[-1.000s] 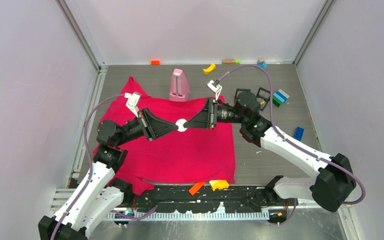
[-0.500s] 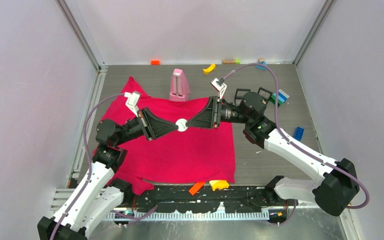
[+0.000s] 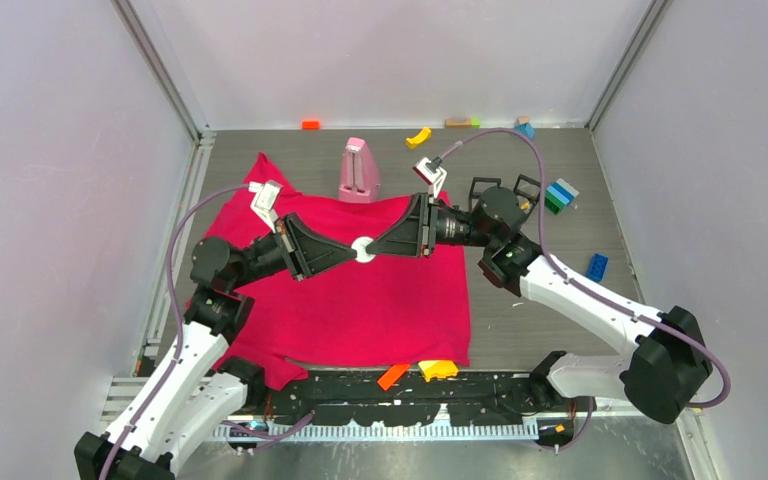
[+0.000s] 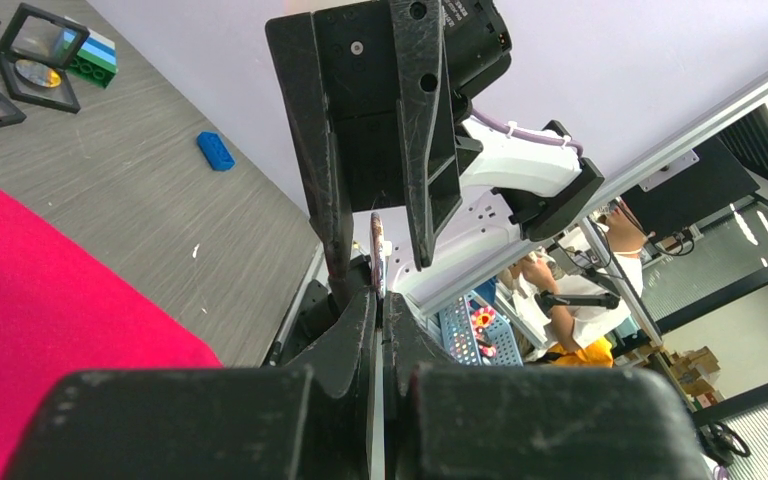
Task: Pin the brooch onto the clothing
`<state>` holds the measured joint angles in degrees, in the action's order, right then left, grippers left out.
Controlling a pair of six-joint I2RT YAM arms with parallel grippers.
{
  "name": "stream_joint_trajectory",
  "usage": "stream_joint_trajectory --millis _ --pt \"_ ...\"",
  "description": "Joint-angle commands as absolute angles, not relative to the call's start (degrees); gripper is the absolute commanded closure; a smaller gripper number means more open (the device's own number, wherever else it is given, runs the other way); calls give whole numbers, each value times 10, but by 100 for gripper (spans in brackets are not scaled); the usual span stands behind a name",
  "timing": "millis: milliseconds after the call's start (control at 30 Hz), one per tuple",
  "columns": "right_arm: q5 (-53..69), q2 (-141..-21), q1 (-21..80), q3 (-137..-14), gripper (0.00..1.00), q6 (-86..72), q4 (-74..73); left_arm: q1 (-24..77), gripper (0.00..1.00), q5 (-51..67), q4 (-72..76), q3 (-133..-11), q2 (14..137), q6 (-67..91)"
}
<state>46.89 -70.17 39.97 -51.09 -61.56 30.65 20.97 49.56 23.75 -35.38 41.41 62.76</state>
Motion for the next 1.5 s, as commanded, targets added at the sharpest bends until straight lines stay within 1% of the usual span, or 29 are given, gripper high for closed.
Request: stream_joint_trajectory --millis 0,100,333,433,600,733,833,1067,1167,1200,1233,1333,1367,1400,1433,1467 --pt "478 -712 408 -516 62 -625 355 210 100 508 268 -370 413 631" --pt "480 -715 409 -513 67 -633 366 210 100 505 268 -369 413 631" --pt "480 -713 409 -504 74 -636 370 210 100 501 270 -367 414 632" --pt "476 -716 409 -498 81 -635 371 210 100 497 266 -368 410 630" --pt "468 -727 409 -495 85 -630 365 210 100 490 264 -364 408 630" --pt "430 -732 410 -510 88 -581 281 210 100 492 264 -364 406 630" --pt "401 -739 410 -520 88 -554 235 210 100 492 262 -364 409 630" --pt "394 -778 412 -527 88 -564 260 210 100 492 261 -361 414 630" --pt "418 -777 414 -528 83 -572 284 210 100 471 256 -351 412 634" --pt "425 -775 415 -527 79 -575 298 210 100 456 253 -344 409 637" --pt "434 -773 415 -527 77 -578 302 210 100 441 245 -338 405 638" --pt "446 -758 415 -524 69 -575 305 210 100 398 172 -341 397 604" --pt "448 -755 415 -523 63 -573 306 210 100 385 140 -344 395 585" --pt "449 -745 414 -520 59 -568 304 210 100 373 97 -350 394 568" --pt "448 -733 414 -518 51 -564 300 210 100 362 70 -356 394 550" --pt "447 -727 411 -517 47 -553 296 210 100 353 38 -363 397 534"
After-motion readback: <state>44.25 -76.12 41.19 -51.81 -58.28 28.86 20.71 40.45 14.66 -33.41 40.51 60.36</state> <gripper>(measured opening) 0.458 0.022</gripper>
